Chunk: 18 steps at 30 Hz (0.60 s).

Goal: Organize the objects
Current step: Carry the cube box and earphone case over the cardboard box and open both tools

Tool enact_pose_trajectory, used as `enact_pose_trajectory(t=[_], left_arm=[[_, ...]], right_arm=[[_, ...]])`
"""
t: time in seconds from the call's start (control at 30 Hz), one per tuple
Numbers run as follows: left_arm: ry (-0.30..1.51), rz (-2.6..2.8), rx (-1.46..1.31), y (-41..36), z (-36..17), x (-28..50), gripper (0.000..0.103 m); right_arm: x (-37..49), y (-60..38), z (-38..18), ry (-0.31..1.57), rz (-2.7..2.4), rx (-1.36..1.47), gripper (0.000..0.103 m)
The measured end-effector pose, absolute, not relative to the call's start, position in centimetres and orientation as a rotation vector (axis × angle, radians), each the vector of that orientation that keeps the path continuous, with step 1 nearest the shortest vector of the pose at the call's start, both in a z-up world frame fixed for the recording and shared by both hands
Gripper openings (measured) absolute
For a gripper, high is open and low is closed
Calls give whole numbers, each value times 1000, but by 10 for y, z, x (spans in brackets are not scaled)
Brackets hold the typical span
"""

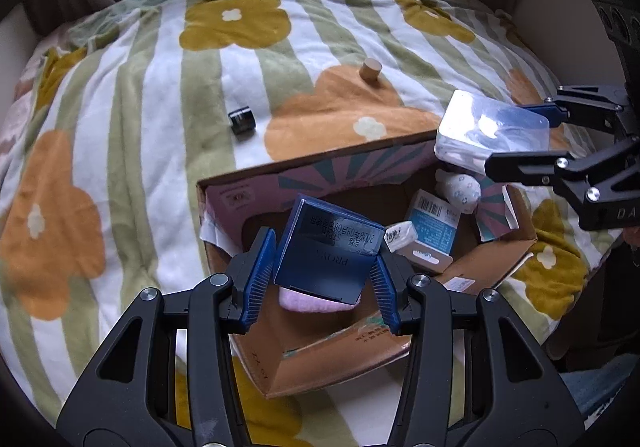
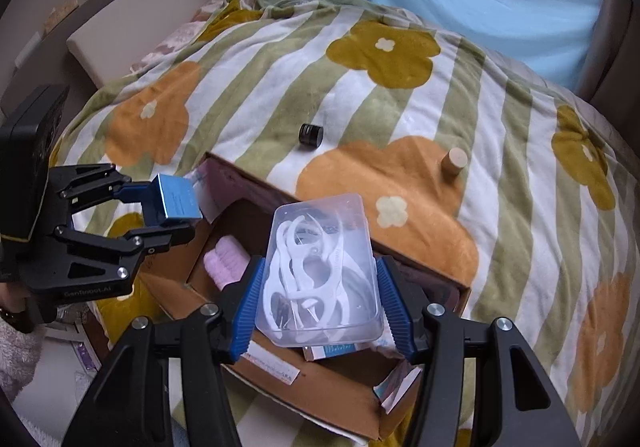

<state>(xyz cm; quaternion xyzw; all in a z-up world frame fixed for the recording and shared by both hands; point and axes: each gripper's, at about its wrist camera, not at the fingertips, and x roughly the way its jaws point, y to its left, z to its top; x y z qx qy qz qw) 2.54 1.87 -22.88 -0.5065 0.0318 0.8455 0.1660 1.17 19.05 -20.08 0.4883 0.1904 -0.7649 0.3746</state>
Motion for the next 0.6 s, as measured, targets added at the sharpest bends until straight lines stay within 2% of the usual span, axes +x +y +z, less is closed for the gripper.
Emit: enact_pose_trajectory(t=[0.27, 0.6], left_arm=[[78, 2368, -1515, 24, -258, 31, 43], [95, 2360, -1526, 28, -262, 23, 43]], right_arm=[[29, 198, -232, 507, -1907, 1325, 52], [27, 199, -239, 520, -1906, 1346, 52]])
